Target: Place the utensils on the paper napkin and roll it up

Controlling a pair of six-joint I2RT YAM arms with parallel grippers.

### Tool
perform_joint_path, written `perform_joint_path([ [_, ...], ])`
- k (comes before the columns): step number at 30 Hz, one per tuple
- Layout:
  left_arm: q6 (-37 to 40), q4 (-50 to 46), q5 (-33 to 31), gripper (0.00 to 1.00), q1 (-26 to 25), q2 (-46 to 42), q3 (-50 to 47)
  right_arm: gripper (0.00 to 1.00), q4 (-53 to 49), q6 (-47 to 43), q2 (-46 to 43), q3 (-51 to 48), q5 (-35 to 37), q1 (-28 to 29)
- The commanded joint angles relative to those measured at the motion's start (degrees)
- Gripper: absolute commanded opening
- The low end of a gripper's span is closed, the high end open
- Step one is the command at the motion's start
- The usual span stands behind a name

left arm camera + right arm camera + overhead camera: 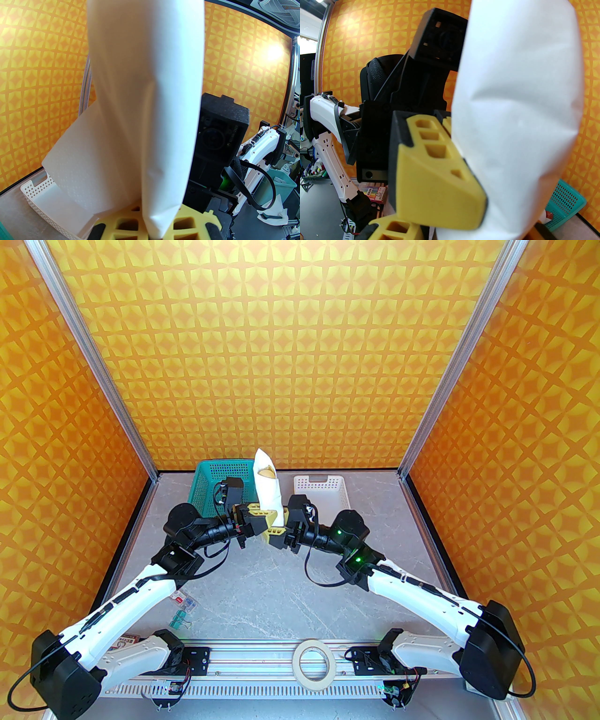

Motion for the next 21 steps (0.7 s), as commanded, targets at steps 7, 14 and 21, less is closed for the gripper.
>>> perform_joint_path([
  [7,0.43,-1.72,3.02,0.0,-0.38,1.34,2.46,0.27,2.27,2.72,1.2,3.4,-7.24,0.06],
  [14,0.52,-3.0,3.65,0.0,-0.34,1.95,2.55,0.17,2.21,4.43,0.35,3.12,-7.11,-0.92],
  [21,-0.46,-4.5,4.18,0.06,0.86,1.45,2.42,0.11,-1.42,4.33,-1.12,2.54,-3.67,-1.82],
])
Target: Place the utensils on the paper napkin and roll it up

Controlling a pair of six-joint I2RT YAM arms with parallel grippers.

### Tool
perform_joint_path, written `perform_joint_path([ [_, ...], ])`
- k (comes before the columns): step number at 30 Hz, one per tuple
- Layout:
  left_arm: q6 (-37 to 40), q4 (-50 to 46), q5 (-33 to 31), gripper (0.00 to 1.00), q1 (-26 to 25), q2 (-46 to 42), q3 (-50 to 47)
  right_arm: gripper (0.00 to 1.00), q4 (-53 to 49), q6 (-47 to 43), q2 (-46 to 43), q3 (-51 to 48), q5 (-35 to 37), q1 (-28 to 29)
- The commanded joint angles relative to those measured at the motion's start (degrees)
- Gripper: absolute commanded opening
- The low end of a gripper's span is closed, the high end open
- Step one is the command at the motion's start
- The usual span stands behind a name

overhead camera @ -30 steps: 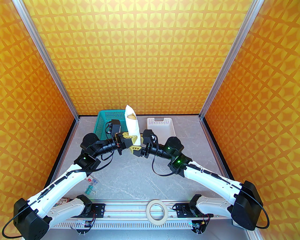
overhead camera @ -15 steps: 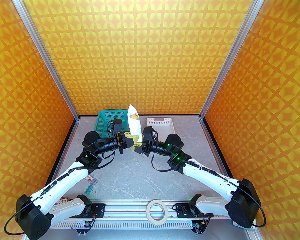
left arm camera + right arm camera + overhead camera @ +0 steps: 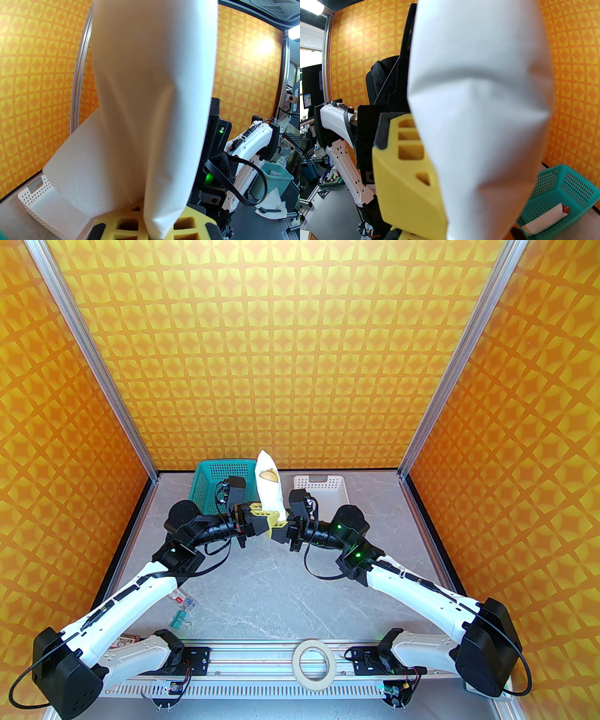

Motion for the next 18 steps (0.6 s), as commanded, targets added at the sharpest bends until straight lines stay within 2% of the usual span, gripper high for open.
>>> perform_joint_path([
  [1,-1.73,-4.3,1.06,0.09,0.97,0.34,0.69,0.11,-1.14,-1.58,-1.91,1.02,1.35,-0.21],
  [7,-2.33,-6.62,1.98,0.27,3.63,-1.71,-0.26,0.1,-4.9,-2.53,-2.92,0.62,5.01,-0.99],
  [9,-3.39,-6.76,2.54,0.39,5.11,-5.01,-1.19,0.09,-5.73,-2.91,-3.14,0.41,5.83,-1.27],
  [12,-5.09,-7.14,3.85,0.51,7.87,-7.49,-2.28,0.09,-6.26,-3.09,-3.26,0.42,5.99,-1.54],
  [18,-8.47,-5.34,7.44,0.67,11.94,-9.3,-3.52,0.09,-4.22,-1.34,-3.02,0.47,3.72,-1.54],
])
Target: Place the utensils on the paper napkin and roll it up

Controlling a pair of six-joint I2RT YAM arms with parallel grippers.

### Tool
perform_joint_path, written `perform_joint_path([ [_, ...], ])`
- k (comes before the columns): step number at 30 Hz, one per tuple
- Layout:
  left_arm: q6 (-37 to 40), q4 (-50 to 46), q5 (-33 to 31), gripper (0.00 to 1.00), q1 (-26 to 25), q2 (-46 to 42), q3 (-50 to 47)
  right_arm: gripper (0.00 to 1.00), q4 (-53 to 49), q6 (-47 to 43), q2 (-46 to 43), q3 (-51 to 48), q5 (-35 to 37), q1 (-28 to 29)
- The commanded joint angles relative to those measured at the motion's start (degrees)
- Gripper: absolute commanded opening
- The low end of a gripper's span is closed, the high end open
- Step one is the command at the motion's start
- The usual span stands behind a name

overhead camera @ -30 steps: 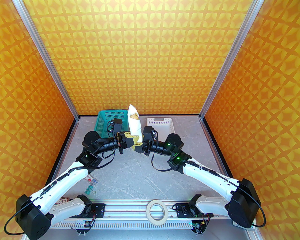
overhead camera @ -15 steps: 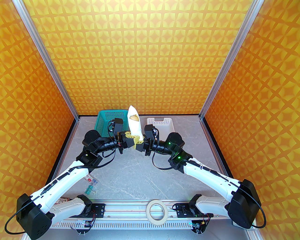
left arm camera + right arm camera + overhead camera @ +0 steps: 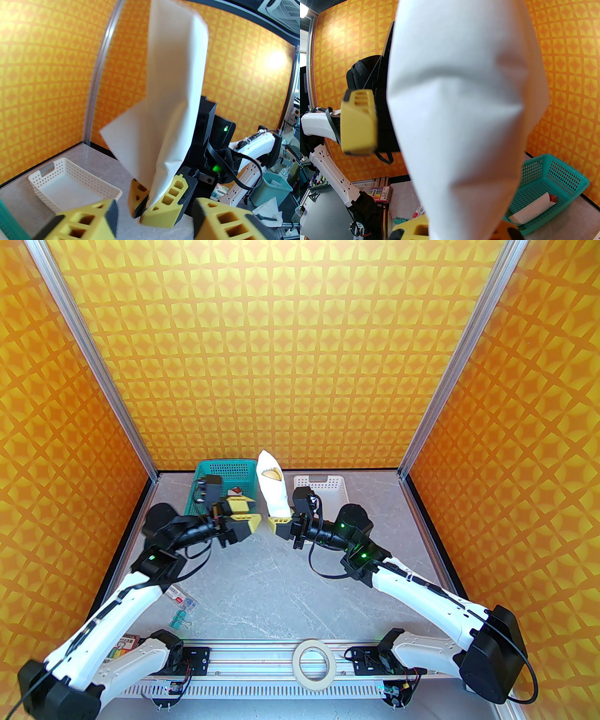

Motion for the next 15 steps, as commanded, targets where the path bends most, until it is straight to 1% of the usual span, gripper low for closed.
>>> perform_joint_path([
  [1,-3.22,1.02,4.21,0.69,1.3,0.53,-0.74,0.09,1.95,1.32,-0.46,0.45,-1.54,-0.31],
  [5,-4.47,5.99,6.62,0.83,1.3,3.55,0.02,0.09,4.36,3.71,0.73,0.63,-3.57,-0.18],
  [8,-4.62,10.33,7.57,0.88,1.21,5.79,0.34,0.09,5.85,4.78,1.63,0.7,-4.26,0.29],
  [9,-5.07,12.27,7.79,0.9,1.13,6.53,0.28,0.09,6.08,4.97,1.95,0.8,-4.57,0.54],
  [10,-5.7,14.36,8.07,0.91,1.06,6.59,0.21,0.09,6.32,5.07,2.18,0.83,-4.57,0.77],
  [11,-6.67,16.95,8.67,0.92,0.88,8.98,0.07,0.09,6.53,5.26,2.37,0.91,-4.74,0.96],
  [13,-8.44,20.78,10.11,0.93,0.37,10.61,0.43,0.09,6.91,5.43,2.79,1.03,-4.71,1.34],
  [15,-8.93,21.58,11.33,0.93,-0.72,12.13,1.38,0.09,7.17,5.54,3.24,1.33,-4.91,1.77],
])
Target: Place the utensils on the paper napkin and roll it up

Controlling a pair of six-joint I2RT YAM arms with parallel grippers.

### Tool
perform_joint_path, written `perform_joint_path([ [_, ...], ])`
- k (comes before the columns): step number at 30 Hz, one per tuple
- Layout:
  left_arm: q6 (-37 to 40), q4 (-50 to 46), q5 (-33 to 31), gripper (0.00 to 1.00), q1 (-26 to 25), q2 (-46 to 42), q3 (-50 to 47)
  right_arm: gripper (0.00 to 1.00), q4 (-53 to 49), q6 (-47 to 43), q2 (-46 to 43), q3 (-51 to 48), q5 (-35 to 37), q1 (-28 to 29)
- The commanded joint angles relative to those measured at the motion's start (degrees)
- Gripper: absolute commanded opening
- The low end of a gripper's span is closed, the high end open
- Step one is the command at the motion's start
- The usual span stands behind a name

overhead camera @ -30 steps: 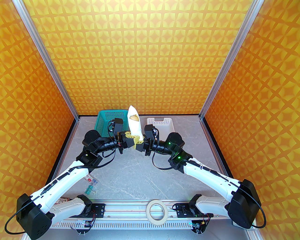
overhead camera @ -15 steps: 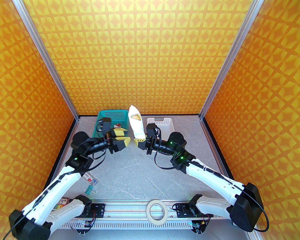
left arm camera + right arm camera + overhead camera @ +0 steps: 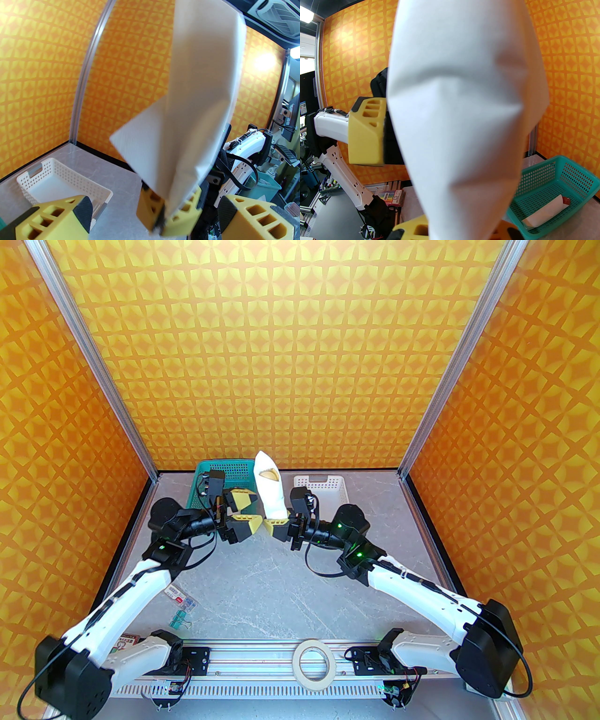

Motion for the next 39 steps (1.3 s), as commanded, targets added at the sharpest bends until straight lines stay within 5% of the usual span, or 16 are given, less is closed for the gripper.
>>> perform_joint_path([
  [1,-2.32,6.41,3.62,0.93,-1.64,1.77,1.86,0.1,2.92,1.32,0.92,1.42,-1.44,0.85],
  [10,-2.98,7.19,5.29,0.88,-5.06,5.2,4.57,0.1,3.57,1.73,2.61,2.76,-1.41,2.15],
  [28,-4.13,8.32,4.29,0.3,-5.38,5.53,4.76,0.1,-0.95,-1.38,-1.62,0.17,7.73,2.2],
  [39,-2.39,5.65,3.27,0.18,-5.2,5.53,5.06,0.11,-3.46,-2.69,-3.11,-0.6,9.88,2.2],
])
